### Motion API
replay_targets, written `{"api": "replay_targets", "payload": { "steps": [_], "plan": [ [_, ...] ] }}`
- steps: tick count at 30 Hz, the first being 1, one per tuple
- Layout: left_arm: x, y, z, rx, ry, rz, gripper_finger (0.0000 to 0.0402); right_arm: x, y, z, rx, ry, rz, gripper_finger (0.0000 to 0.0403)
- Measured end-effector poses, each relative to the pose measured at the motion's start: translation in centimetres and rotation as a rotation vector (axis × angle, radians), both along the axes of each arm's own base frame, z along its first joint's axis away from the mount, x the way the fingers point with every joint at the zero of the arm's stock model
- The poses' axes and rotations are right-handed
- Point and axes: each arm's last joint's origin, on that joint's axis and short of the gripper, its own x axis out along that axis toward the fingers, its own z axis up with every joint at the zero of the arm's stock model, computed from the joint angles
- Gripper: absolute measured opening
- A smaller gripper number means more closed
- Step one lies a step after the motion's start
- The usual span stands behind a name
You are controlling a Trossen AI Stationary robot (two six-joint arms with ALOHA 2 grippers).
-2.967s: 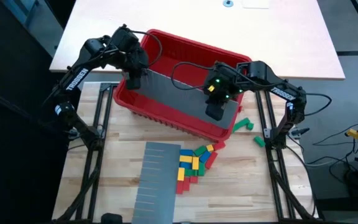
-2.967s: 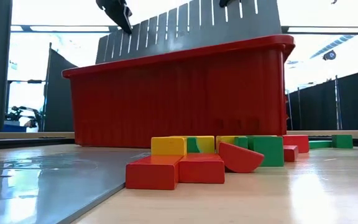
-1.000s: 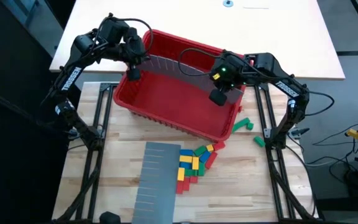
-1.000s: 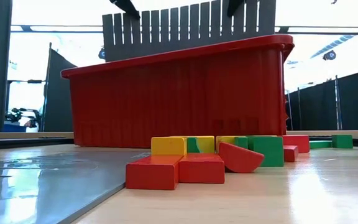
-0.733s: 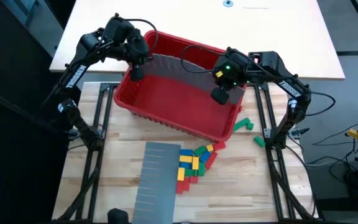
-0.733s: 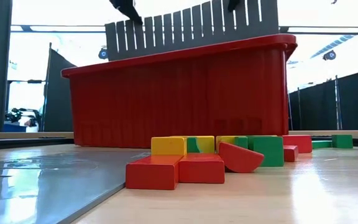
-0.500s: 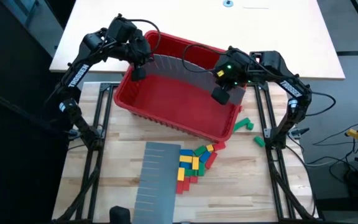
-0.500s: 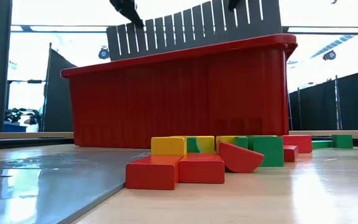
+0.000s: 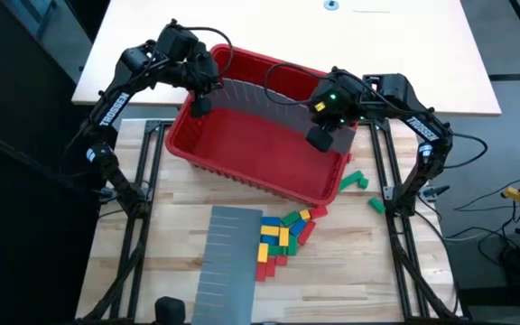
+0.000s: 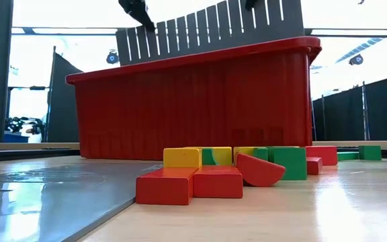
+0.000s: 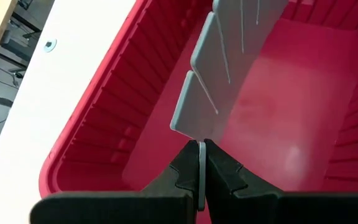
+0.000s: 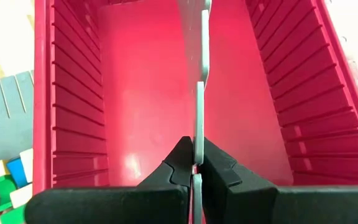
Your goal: Sort blocks
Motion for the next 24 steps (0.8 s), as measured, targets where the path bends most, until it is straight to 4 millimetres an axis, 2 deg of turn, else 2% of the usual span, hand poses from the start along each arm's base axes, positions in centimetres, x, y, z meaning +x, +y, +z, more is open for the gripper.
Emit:
{"api": "replay_targets", "payload": {
  "steps": [24],
  "plan": [
    [-0.25, -0.08, -0.27, -0.019, 0.035, 0.025, 0.0, 0.21, -0.46, -0.43, -0.014, 0.026, 0.015, 0.0]
  ]
}}
